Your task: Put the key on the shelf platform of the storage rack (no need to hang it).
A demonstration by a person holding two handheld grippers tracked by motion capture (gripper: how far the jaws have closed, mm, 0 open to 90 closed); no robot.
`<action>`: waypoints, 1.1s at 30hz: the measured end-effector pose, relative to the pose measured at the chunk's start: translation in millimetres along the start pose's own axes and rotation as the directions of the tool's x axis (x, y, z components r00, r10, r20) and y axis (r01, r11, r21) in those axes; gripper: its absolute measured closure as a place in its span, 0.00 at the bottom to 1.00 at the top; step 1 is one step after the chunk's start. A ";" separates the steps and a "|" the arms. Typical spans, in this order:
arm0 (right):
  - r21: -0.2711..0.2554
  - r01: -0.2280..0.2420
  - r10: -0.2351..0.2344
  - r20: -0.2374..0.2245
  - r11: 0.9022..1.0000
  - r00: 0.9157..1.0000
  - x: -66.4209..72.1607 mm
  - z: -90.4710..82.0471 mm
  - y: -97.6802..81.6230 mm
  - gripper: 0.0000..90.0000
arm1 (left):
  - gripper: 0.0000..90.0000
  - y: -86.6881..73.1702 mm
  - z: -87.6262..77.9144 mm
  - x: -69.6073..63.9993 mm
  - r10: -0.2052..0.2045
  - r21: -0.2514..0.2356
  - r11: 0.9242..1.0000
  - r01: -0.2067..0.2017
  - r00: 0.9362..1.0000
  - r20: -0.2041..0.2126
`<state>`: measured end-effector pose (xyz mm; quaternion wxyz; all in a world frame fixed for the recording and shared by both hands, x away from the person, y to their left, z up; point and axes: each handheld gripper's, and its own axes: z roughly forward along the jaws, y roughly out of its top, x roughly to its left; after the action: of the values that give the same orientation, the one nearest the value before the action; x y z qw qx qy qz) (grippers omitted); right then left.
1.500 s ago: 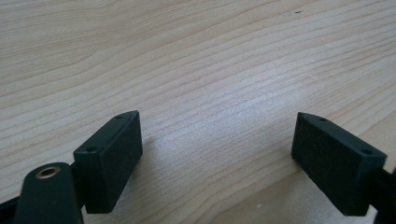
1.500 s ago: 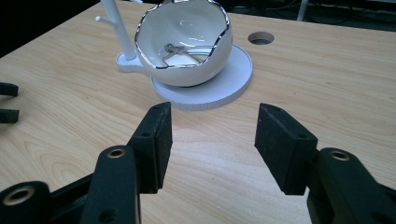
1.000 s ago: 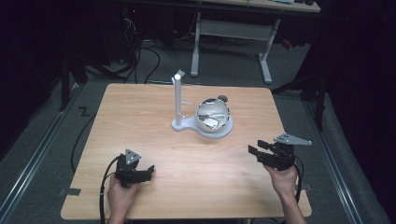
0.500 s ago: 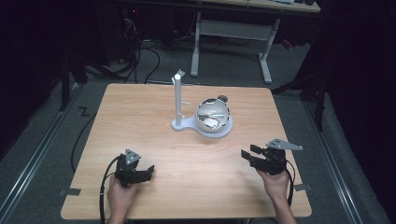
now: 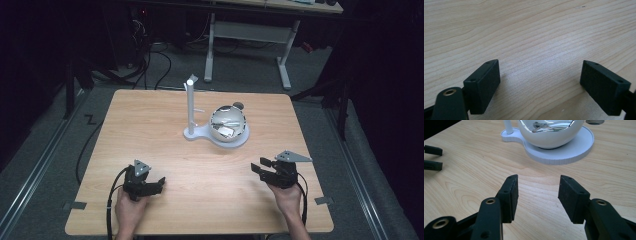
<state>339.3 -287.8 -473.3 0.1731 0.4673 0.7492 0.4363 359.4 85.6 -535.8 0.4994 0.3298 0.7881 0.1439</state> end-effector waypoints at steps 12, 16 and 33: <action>0.019 -0.020 0.020 -0.034 1.000 0.999 6.3 15.0 -6.3 0.56 | 0.19 -0.1 -0.1 -0.1 -0.001 0.000 1.000 0.001 1.000 -0.001; 0.027 -0.011 0.012 -0.039 1.000 0.999 9.7 19.3 -6.5 0.55 | 0.19 -0.1 -0.1 -0.1 0.000 0.000 1.000 0.000 1.000 -0.001; 0.091 0.022 -0.025 0.026 0.996 0.999 9.9 33.8 -14.1 0.54 | 0.18 -0.1 0.0 0.0 0.001 0.000 1.000 -0.001 1.000 0.000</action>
<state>349.1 -265.4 -502.2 0.1669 0.4718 0.7713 0.3933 359.4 85.6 -535.8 0.4992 0.3300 0.7881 0.1442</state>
